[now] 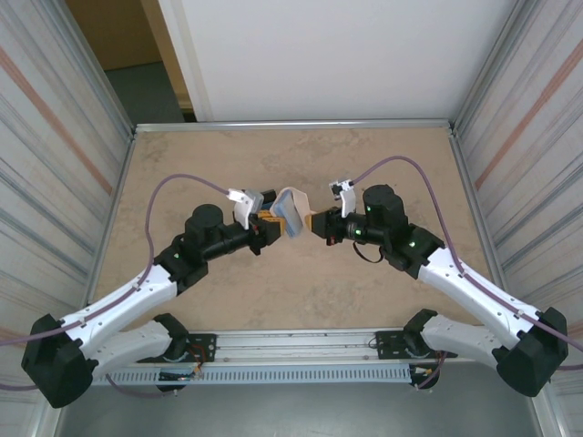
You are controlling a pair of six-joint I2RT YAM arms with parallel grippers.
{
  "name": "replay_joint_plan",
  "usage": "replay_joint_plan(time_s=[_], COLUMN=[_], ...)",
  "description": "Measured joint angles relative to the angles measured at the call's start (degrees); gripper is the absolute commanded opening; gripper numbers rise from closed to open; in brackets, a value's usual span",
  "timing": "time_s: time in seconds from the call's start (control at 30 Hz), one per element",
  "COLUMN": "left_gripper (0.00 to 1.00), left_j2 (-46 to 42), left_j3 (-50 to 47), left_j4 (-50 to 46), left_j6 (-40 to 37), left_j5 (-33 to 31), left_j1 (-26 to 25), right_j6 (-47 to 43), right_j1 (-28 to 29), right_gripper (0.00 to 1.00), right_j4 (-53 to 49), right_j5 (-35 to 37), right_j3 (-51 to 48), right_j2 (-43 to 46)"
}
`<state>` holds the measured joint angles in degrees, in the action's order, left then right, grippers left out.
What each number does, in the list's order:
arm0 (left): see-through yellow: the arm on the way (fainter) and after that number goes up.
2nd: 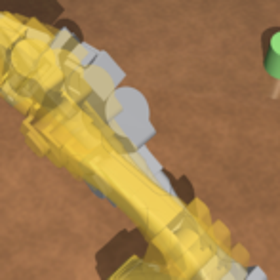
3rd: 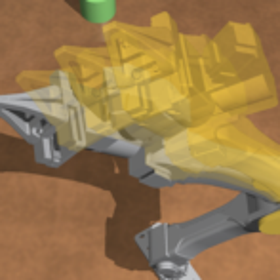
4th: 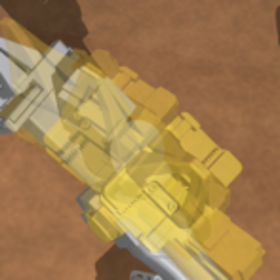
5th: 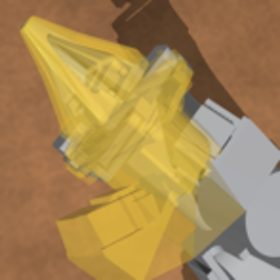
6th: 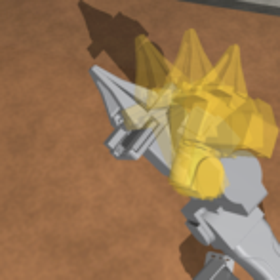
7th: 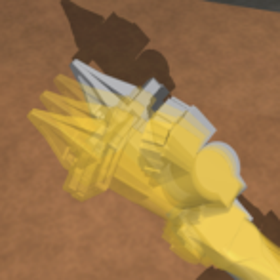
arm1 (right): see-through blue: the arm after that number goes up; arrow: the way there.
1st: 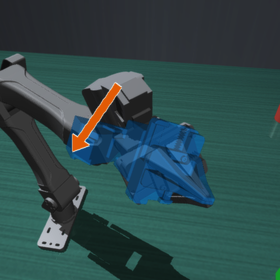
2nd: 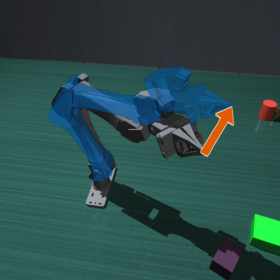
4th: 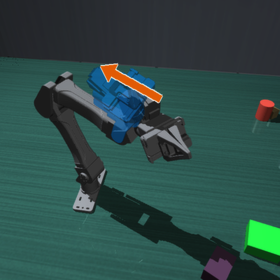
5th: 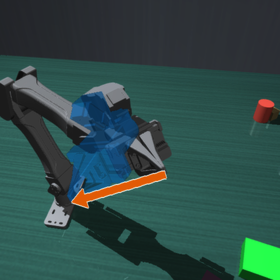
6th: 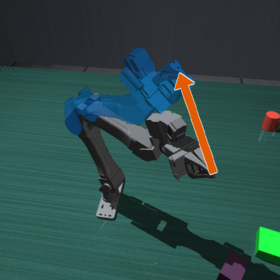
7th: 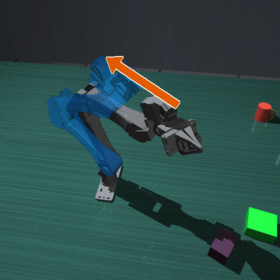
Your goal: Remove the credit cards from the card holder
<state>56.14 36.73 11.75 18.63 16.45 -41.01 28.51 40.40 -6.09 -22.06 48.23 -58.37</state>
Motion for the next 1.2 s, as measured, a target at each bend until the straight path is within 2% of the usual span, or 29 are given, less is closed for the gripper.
replay_joint_plan(time_s=[0.13,0.37,0.43,0.47,0.67,0.83,1.0,1.2], left_gripper=[0.27,0.05,0.0,0.0,0.0,0.0,0.0,0.0], left_j2=[0.0,0.0,-0.1,-0.1,-0.7,-0.9,-0.9,-0.9], left_j3=[0.0,0.0,0.0,0.0,0.0,2.9,5.3,6.6], left_j4=[0.0,0.0,-0.1,-0.2,-1.6,-7.4,-10.6,-13.7], left_j6=[0.0,0.3,0.4,0.5,0.7,1.7,3.6,5.1], left_j5=[-1.5,-3.1,-3.1,-3.1,-3.0,-3.2,-3.2,-3.2], left_j1=[0.0,0.0,0.0,0.0,0.0,0.0,0.0,0.0], right_j6=[0.0,0.0,-0.1,-0.1,-1.0,-3.0,-5.8,-8.2], right_j1=[0.2,0.2,0.2,0.2,0.5,1.4,3.2,5.4], right_gripper=[0.0,0.02,0.11,0.14,0.49,0.72,0.84,0.9], right_j4=[0.0,-0.2,-0.6,-0.7,-2.3,-3.1,-4.3,-4.9], right_j5=[-0.3,0.0,0.5,0.8,3.0,5.2,7.6,9.6], right_j3=[0.0,0.0,0.0,0.0,0.3,0.9,1.7,3.0], right_j2=[0.0,0.0,0.0,0.0,0.0,0.0,-0.8,-3.5])
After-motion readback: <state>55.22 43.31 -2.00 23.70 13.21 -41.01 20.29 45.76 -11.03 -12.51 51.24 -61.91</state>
